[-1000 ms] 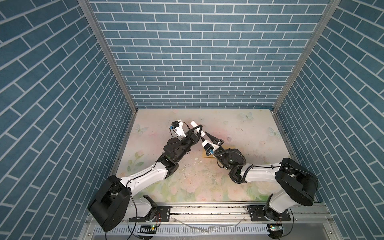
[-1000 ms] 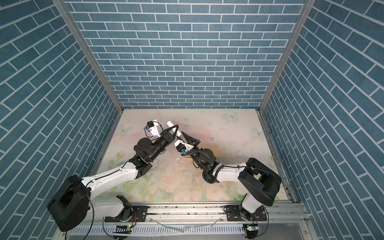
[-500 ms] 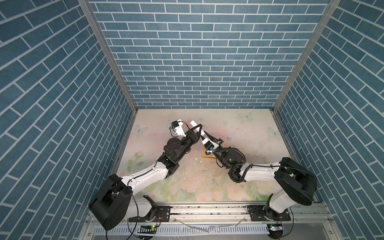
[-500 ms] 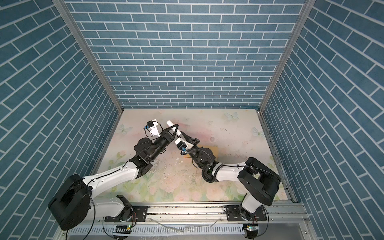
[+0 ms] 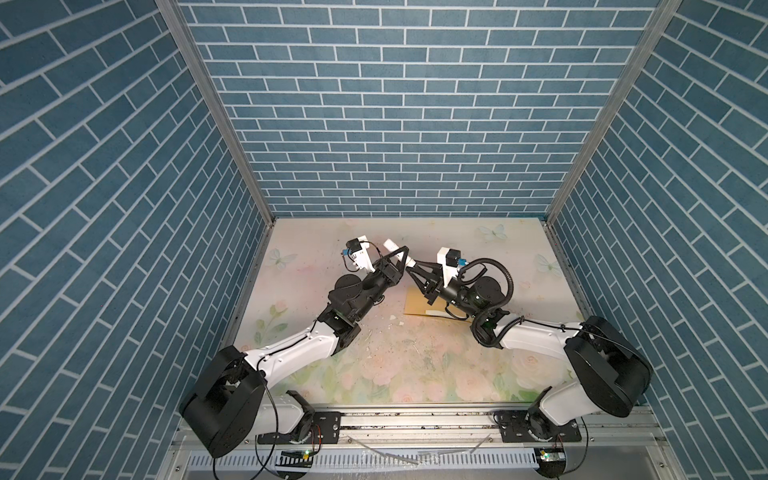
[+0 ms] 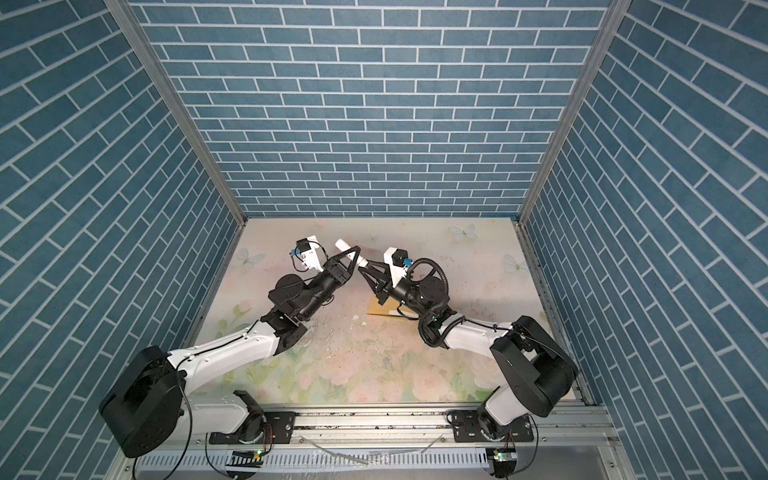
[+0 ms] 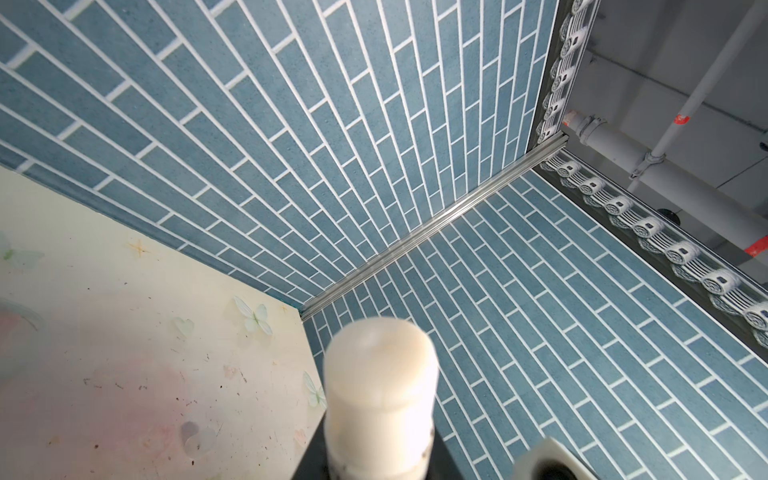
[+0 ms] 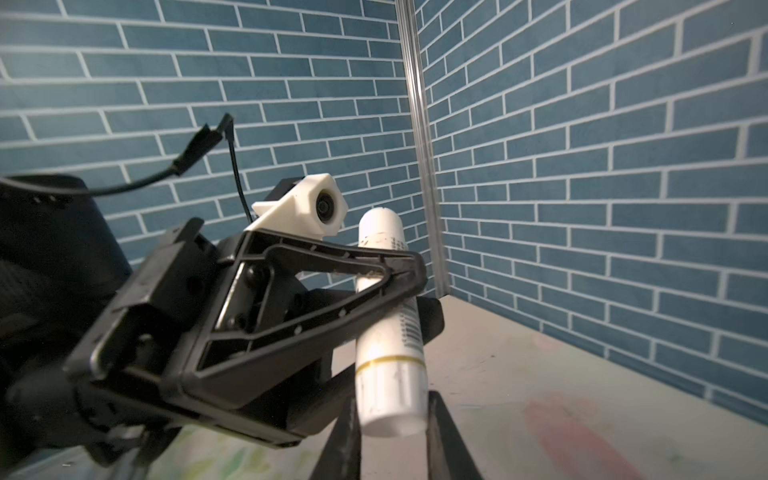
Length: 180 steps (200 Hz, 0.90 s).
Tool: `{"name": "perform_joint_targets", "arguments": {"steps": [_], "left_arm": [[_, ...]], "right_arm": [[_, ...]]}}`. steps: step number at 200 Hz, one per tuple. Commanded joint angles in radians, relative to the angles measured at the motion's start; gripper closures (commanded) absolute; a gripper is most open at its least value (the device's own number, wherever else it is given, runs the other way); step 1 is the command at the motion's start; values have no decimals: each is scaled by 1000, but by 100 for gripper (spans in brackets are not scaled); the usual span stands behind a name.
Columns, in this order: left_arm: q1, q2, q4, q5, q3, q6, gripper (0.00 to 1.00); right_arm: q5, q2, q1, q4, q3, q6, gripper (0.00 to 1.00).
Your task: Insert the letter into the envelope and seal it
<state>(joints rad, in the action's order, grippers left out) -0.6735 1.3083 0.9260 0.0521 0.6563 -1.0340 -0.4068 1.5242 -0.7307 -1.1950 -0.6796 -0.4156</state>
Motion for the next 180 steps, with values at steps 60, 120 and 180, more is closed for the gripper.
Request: {"name": "perform_joint_targets", "arguments": {"steps": [60,120,180], "left_arm": [[2,-9,-20,22,-7,83,100],[2,-34,-87,7,13,28,100],[5,-44,-251,55,93,-33,100]], "right_arm": [[-69,93,122,-196,-111,-502,100],[-27,-40,114,-34,-8,-2,40],[252,-162,-39,30,143,819,29]]}}
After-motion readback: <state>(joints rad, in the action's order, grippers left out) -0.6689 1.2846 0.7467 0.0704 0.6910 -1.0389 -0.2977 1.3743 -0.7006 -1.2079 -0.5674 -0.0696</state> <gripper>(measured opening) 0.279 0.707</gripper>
